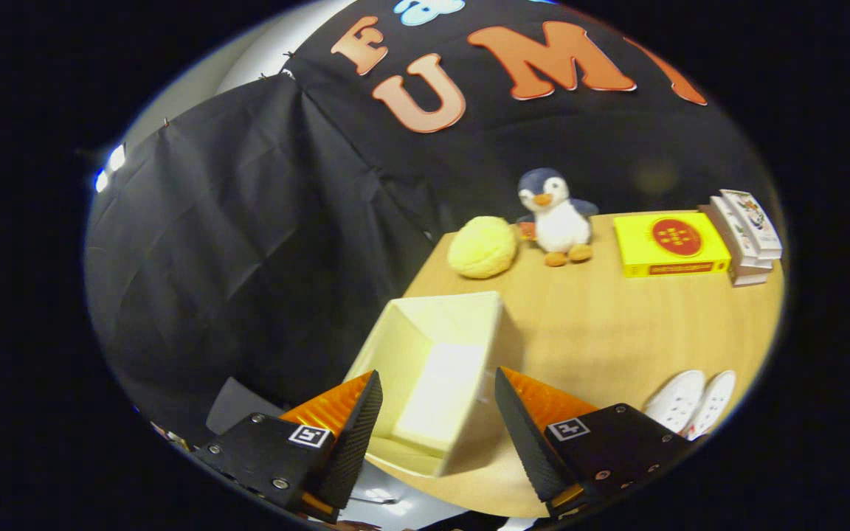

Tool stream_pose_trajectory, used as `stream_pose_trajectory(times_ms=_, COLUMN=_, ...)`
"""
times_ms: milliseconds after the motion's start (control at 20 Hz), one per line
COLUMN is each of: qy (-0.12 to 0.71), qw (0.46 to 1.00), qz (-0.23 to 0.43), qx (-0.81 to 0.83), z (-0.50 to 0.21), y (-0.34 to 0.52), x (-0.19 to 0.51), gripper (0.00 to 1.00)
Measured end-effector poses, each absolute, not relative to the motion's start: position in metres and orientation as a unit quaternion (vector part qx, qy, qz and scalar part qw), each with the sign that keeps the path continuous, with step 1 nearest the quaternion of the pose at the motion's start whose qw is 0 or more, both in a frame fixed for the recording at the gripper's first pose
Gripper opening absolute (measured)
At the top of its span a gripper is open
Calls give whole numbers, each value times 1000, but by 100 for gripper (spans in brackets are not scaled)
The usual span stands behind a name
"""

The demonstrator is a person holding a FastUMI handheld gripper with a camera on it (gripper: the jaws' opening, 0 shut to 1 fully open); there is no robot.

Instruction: Open the storage box then place both shoes into the box .Put the left shoe in first, then the right shoe, with the right side of both shoes facing outward in a uniform manner.

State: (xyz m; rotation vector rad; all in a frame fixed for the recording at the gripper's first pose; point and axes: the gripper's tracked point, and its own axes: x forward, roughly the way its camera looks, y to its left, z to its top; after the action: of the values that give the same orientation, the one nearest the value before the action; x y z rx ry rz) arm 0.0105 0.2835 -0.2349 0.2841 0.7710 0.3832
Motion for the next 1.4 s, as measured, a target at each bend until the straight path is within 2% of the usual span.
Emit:
stream_pose_trajectory(times_ms=200, qy=426, qw=897, qz=91, qx=71, z=-305, y=174, x=-18, gripper=90)
stream_pose_trajectory(times_ms=400, qy=490, qw=868, qz=43, qx=68, z=-362, y=114, x=-69, gripper=84)
stream_pose_trajectory(times_ms=450, qy=503, qw=861, qz=37, qx=65, z=-371, y=105, x=-78, gripper=79)
stream_pose_trajectory(times_ms=700, qy=515, qw=855, qz=33, qx=49, z=-392, y=93, x=-92, gripper=69)
stream_pose_trajectory(times_ms=850, qy=525, qw=849, qz=31, qx=52, z=-405, y=98, x=-94, gripper=59)
stream_pose_trajectory(times_ms=1300, qy=564, qw=823, qz=-24, qx=58, z=-455, y=96, x=-83, gripper=51)
stream_pose_trajectory(times_ms=1400, qy=564, qw=820, qz=-21, qx=91, z=-458, y=98, x=-81, gripper=46)
